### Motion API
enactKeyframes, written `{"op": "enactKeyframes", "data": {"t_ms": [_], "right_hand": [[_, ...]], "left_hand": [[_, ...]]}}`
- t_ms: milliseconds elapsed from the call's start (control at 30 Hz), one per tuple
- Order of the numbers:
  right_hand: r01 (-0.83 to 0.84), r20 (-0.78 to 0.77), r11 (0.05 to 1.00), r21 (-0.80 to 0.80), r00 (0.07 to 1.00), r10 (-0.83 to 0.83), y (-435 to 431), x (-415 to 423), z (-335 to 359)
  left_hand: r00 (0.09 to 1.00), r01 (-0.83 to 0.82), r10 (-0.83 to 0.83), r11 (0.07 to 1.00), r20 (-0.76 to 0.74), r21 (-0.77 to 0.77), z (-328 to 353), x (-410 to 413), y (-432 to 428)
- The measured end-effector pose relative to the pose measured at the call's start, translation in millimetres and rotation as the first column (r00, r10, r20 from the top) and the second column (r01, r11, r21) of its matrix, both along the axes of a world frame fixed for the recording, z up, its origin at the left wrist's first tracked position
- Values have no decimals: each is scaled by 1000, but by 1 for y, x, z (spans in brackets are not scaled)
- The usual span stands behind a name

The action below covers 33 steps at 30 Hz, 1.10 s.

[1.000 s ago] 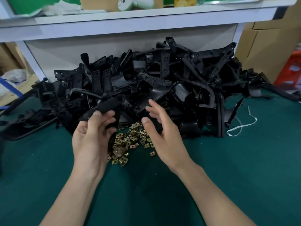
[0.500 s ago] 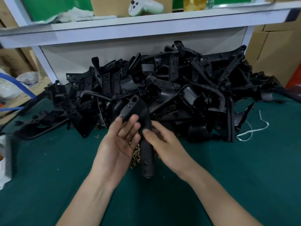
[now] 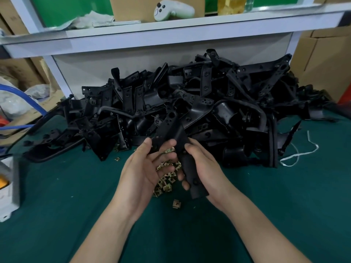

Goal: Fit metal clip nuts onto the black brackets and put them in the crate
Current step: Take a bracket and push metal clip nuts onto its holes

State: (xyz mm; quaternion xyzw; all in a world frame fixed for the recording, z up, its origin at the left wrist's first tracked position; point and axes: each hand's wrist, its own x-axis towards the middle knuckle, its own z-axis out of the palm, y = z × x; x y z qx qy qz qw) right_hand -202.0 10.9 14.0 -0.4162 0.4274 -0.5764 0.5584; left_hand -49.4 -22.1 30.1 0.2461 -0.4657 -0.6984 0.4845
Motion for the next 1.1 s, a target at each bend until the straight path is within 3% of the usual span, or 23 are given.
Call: {"op": "enactKeyframes", "data": {"t_ms": [100, 167, 200, 267, 333, 467, 667, 733, 767, 800, 833, 867, 900, 967, 1033, 1100], "right_hand": [[59, -50, 998, -29, 997, -60, 0, -2, 0], [129, -208, 977, -172, 964, -164, 3, -4, 0], [151, -345, 948, -279, 906, -246, 6, -5, 0], [100, -622, 883, -458, 673, -399, 10, -7, -1], [24, -755, 847, -531, 441, -485, 10, -5, -4], [-27, -736, 754, -656, 241, -632, 7, -3, -7], [-53, -707, 707, -705, 131, -695, 4, -5, -10], [8, -732, 748, -663, 200, -651, 5, -6, -8], [58, -734, 774, -631, 280, -619, 6, -8, -7], [120, -706, 788, -604, 378, -599, 6, -10, -5], [196, -647, 789, -582, 476, -595, 6, -13, -4], [276, -573, 791, -546, 566, -593, 6, -16, -3], [340, -496, 805, -487, 651, -575, 6, -19, 0], [379, -324, 858, -347, 810, -489, 7, -25, 4], [353, -192, 908, -225, 898, -397, 7, -33, 7], [317, -161, 940, -130, 928, -335, 9, -41, 11]], "left_hand": [[998, -45, 44, 999, 38, 17, -4, 0, -4], [995, -67, 63, 996, 74, 57, -5, -1, -5], [995, -69, 62, 993, 82, 92, -6, -2, -6], [997, -54, 45, 986, 58, 156, -8, -1, -8], [999, -35, 33, 981, 16, 193, -10, 1, -10], [1000, 3, 1, 977, -19, 213, -10, 6, -12], [999, -29, 36, 980, -30, 198, -11, 6, -18], [992, -94, 85, 990, 89, 102, -13, 6, -16], [961, -157, 158, 987, 225, -22, -14, 7, -14], [879, -184, 266, 955, 395, -234, -16, 10, -12], [739, -109, 394, 870, 546, -481, -19, 14, -9], [580, 82, 479, 771, 659, -632, -24, 18, -7], [440, 280, 506, 707, 741, -649, -29, 21, -6], [259, 476, 441, 715, 859, -511, -39, 23, -5], [196, 538, 399, 720, 896, -438, -46, 22, -5], [227, 519, 432, 705, 873, -483, -46, 20, -5]]}}
